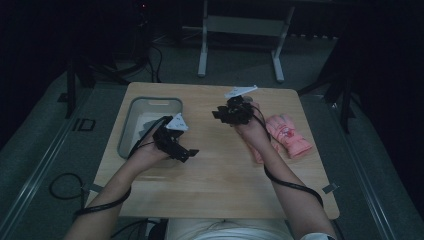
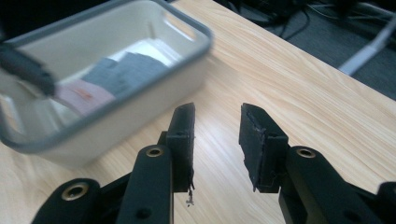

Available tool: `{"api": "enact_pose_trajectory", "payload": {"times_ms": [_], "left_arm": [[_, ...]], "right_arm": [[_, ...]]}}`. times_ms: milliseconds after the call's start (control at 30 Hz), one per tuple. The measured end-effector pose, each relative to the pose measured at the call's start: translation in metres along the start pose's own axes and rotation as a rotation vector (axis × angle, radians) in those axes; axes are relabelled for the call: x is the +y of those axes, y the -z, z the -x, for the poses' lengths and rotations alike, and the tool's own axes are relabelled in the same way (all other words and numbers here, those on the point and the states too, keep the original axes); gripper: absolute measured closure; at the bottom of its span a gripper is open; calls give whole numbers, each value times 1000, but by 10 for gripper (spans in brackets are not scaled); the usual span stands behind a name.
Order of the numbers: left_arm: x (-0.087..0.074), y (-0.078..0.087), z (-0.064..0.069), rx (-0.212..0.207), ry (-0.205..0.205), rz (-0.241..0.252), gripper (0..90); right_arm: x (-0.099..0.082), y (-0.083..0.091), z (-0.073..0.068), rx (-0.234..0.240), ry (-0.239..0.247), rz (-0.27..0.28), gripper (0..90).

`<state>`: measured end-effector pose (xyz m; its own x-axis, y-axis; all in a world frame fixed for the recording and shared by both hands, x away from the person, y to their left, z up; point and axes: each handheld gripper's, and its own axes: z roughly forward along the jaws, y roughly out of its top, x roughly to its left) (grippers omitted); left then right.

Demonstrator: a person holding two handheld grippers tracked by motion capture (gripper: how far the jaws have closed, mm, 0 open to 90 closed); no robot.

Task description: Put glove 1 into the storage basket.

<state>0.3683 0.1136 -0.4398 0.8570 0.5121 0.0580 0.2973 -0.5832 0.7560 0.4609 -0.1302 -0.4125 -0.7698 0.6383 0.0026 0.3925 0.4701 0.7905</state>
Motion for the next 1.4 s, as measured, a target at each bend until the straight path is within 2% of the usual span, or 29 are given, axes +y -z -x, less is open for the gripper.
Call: {"api": "enact_pose_trajectory", "payload": {"times_ms": [33, 100, 133, 167, 233, 267, 300, 367, 500, 567, 700, 733, 767, 800, 833, 900, 933, 967, 1067, 1100, 1267, 1300, 1333, 1400], "left_arm": [[3, -5, 6, -18, 5, 9, 17], [4, -8, 10, -19, 6, 15, 17], [5, -14, 16, -25, -4, 19, 17], [5, -14, 16, -25, -4, 19, 18], [4, -18, 20, -34, 4, 27, 18], [2, -23, 26, -29, -9, 23, 18], [2, -23, 26, -29, -9, 23, 18], [-3, -32, 35, -44, -28, 2, 18], [-10, -41, 46, -51, -37, -12, 18], [-19, -48, 58, -51, -44, -13, 18], [-26, -53, 66, -45, -46, -17, 18], [-34, -58, 72, -51, -29, -7, 18], [-38, -60, 74, -56, -24, -14, 18], [-41, -62, 77, -52, -27, -16, 18], [-48, -65, 81, -41, -26, -20, 18], [-48, -65, 81, -41, -26, -20, 18], [-54, -68, 86, -36, -15, -19, 18], [-57, -69, 88, -33, -9, -15, 18], [-62, -72, 94, -21, -16, -23, 18], [-65, -73, 98, -26, 8, -19, 18], [-69, -70, 108, -31, 33, 7, 18], [-70, -70, 111, -20, 26, 4, 18], [-71, -70, 112, -13, 25, 5, 18], [-74, -70, 113, -6, 30, 3, 18]], "right_arm": [[-3, 4, 6, -8, -8, -1, 657], [-6, 7, 10, -11, -16, -2, 656], [-13, 15, 19, -26, -26, -4, 656], [-17, 18, 23, -31, -28, -6, 656], [-20, 21, 26, -37, -29, -8, 653], [-28, 26, 33, -60, -23, -19, 651], [-32, 27, 36, -67, -23, -25, 647], [-42, 29, 42, -91, -15, -46, 642], [-61, 29, 55, -124, -8, -93, 624], [-70, 28, 62, -135, -2, -113, 612], [-78, 27, 66, -139, -1, -142, 608], [-82, 26, 68, -143, 7, -158, 601], [-93, 21, 71, -143, 22, -202, 581], [-96, 19, 72, -146, 22, -219, 580], [-100, 17, 73, -150, 24, -233, 580], [-103, 15, 74, -150, 24, -243, 580], [-110, 11, 77, -156, 25, -275, 581], [-110, 11, 77, -156, 25, -275, 581], [-120, 4, 82, -161, 20, -310, 591], [-123, 3, 84, -162, 16, -312, 593], [-133, -2, 87, -136, 4, -308, 634], [-135, -5, 88, -122, -18, -307, 714], [-137, -6, 88, -112, -37, -303, 757], [-138, -8, 87, -115, -53, -302, 774]]}}
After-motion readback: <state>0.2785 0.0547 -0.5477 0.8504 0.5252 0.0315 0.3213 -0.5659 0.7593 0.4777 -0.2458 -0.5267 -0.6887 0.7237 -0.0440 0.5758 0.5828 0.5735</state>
